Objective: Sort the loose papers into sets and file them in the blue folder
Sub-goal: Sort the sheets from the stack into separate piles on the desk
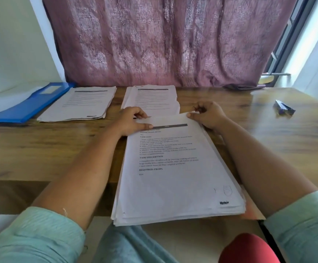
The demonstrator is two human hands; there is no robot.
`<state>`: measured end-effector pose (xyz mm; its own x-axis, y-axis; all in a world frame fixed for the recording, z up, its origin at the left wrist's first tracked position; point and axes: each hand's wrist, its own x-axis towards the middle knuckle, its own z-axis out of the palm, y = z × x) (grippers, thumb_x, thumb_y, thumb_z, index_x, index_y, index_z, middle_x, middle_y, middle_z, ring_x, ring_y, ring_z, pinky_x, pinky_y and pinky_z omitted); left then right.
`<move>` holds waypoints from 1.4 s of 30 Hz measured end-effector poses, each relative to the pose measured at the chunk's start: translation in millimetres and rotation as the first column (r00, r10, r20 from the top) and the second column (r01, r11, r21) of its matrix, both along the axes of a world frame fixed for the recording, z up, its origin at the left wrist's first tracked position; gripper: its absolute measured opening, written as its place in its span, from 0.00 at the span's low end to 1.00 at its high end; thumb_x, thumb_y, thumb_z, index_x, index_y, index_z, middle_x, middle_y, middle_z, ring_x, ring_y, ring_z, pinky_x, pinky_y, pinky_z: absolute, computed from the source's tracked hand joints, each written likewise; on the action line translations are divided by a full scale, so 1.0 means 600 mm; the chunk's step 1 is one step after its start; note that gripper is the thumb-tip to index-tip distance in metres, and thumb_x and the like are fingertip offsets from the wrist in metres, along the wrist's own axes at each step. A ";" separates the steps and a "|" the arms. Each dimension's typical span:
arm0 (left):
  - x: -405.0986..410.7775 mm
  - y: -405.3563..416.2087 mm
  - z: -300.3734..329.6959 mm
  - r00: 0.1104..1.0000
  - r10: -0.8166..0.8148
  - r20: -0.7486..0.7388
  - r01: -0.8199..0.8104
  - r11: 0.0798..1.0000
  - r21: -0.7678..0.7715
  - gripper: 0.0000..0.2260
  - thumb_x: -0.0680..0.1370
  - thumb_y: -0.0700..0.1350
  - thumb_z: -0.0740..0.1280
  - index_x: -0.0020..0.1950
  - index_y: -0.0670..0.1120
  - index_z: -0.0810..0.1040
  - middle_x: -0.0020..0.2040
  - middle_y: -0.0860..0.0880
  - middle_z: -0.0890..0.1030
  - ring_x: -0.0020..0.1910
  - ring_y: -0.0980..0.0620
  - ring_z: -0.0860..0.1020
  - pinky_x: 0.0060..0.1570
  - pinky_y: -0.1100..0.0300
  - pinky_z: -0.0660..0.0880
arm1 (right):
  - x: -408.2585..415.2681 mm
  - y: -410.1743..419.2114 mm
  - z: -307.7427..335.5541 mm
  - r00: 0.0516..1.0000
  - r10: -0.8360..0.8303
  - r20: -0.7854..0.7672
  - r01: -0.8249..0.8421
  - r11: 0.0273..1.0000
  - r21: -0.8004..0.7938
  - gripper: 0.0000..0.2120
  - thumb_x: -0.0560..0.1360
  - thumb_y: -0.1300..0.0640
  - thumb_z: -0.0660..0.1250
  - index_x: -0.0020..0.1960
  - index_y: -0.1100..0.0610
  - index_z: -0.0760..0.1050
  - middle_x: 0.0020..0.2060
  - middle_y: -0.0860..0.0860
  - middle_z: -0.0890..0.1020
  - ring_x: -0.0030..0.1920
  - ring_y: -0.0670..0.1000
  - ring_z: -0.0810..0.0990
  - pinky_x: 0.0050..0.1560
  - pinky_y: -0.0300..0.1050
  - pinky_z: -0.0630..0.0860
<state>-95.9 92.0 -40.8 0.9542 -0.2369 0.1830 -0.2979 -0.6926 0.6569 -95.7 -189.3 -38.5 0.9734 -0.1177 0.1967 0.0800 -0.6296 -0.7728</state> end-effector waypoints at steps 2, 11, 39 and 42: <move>-0.002 -0.001 0.003 1.000 0.006 0.009 -0.006 1.000 0.007 0.19 0.68 0.51 0.78 0.56 0.46 0.80 0.54 0.51 0.78 0.43 0.64 0.71 0.38 0.71 0.65 | -0.001 0.001 0.001 1.000 -0.001 0.023 0.001 1.000 0.013 0.11 0.70 0.51 0.75 0.47 0.55 0.80 0.40 0.46 0.79 0.41 0.46 0.76 0.48 0.41 0.74; 0.006 0.001 0.004 0.993 0.101 0.062 -0.099 0.994 -0.037 0.30 0.65 0.65 0.74 0.61 0.50 0.77 0.60 0.52 0.75 0.56 0.53 0.71 0.54 0.57 0.70 | 0.008 -0.008 0.010 0.989 -0.044 0.138 0.030 0.994 0.104 0.09 0.75 0.50 0.71 0.42 0.55 0.80 0.37 0.45 0.81 0.39 0.45 0.78 0.45 0.40 0.75; 0.013 0.011 0.031 0.862 0.507 0.005 -0.397 0.681 -0.616 0.08 0.78 0.52 0.69 0.50 0.48 0.79 0.49 0.50 0.82 0.48 0.49 0.81 0.49 0.53 0.80 | -0.028 -0.021 0.035 0.830 0.513 -0.221 -0.334 0.772 0.541 0.23 0.71 0.57 0.71 0.64 0.63 0.76 0.56 0.58 0.83 0.56 0.58 0.82 0.58 0.54 0.79; 0.013 0.022 0.039 0.810 0.575 -0.118 -0.489 0.550 -0.677 0.11 0.79 0.52 0.67 0.54 0.46 0.79 0.52 0.49 0.81 0.50 0.50 0.80 0.47 0.56 0.79 | -0.025 -0.028 0.034 0.810 0.540 -0.229 -0.322 0.735 0.597 0.20 0.73 0.62 0.68 0.64 0.64 0.76 0.57 0.60 0.82 0.54 0.58 0.83 0.58 0.54 0.79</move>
